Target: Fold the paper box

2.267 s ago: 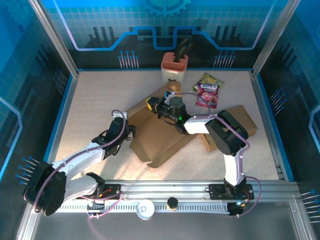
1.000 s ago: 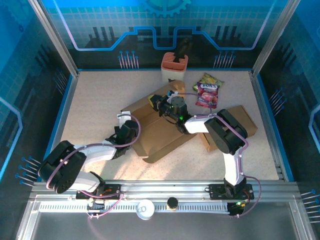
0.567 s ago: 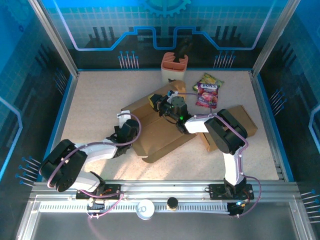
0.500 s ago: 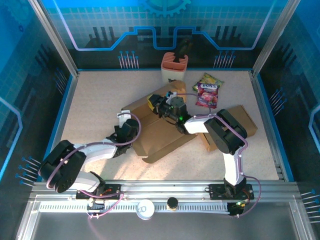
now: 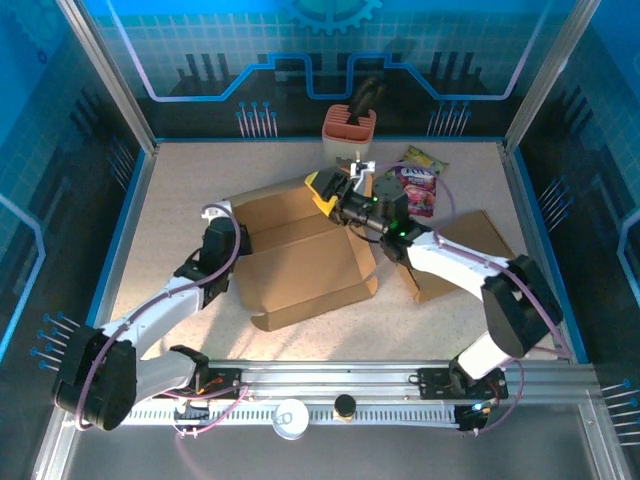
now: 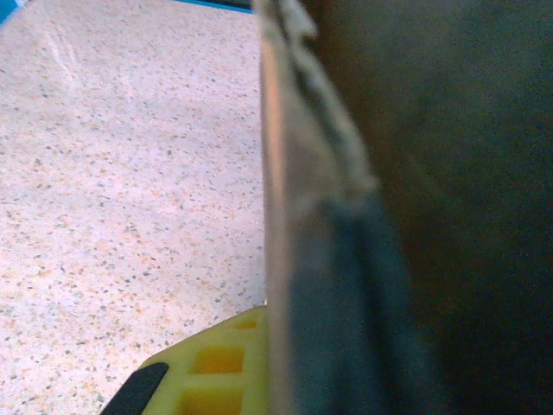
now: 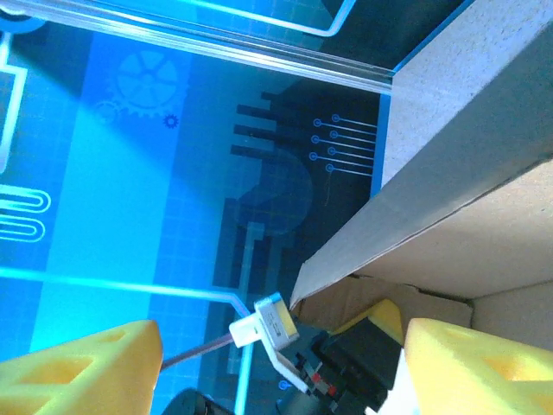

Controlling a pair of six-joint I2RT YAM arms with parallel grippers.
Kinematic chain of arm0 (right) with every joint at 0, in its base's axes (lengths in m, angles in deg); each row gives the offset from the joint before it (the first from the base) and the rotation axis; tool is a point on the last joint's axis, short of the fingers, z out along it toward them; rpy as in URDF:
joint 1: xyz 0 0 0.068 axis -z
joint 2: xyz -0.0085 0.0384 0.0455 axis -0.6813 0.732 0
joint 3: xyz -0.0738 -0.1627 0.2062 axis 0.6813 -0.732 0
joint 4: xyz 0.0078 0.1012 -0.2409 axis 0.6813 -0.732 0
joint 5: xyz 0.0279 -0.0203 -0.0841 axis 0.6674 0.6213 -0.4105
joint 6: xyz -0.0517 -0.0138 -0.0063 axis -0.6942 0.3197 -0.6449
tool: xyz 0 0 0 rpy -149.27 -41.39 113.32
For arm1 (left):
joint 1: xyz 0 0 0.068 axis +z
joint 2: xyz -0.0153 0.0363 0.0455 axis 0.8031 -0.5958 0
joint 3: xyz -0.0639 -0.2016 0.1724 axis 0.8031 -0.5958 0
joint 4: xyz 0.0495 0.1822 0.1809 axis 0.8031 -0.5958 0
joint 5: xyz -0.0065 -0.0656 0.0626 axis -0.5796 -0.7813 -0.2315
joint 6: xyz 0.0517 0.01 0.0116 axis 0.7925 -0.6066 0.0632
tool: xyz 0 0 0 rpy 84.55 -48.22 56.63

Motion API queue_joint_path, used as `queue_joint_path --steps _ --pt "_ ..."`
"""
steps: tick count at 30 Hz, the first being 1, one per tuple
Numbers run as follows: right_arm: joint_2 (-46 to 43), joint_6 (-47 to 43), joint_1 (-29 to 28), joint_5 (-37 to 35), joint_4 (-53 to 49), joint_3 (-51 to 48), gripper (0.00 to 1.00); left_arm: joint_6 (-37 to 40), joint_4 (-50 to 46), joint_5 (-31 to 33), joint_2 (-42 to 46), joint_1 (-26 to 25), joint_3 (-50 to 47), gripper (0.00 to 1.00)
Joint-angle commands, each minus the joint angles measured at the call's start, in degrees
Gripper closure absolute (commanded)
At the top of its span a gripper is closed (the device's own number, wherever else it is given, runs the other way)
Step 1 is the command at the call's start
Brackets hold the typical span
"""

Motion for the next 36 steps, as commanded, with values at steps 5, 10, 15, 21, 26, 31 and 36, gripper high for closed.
queue_joint_path --steps 5,10,15,21,26,31,36 --pt "-10.18 -15.13 6.2 4.53 -18.0 1.98 0.24 0.97 -1.16 -13.96 -0.51 5.06 4.78 1.0" --pt "-17.59 -20.58 16.55 8.94 -23.49 0.22 0.36 0.29 2.63 -23.45 -2.31 7.85 5.57 1.0" --pt "-19.65 -24.06 25.89 15.66 -23.33 -1.59 0.45 -1.63 6.2 -31.54 -3.93 10.22 5.17 1.0" --pt "-14.97 -30.46 31.72 25.44 -19.78 -1.92 0.56 -6.72 8.54 -40.48 -6.95 13.71 6.3 1.0" --pt "-11.46 -35.93 31.82 30.69 -16.04 -1.82 0.53 -8.79 7.75 -46.0 -9.71 15.54 8.96 1.0" --pt "-9.35 -40.55 31.7 33.89 -14.19 0.28 0.45 -9.88 7.83 -48.17 -11.62 16.35 10.21 1.0" --pt "-7.33 -44.31 30.97 34.31 -15.34 3.61 0.43 -10.22 7.29 -49.58 -13.16 16.52 11.41 1.0"
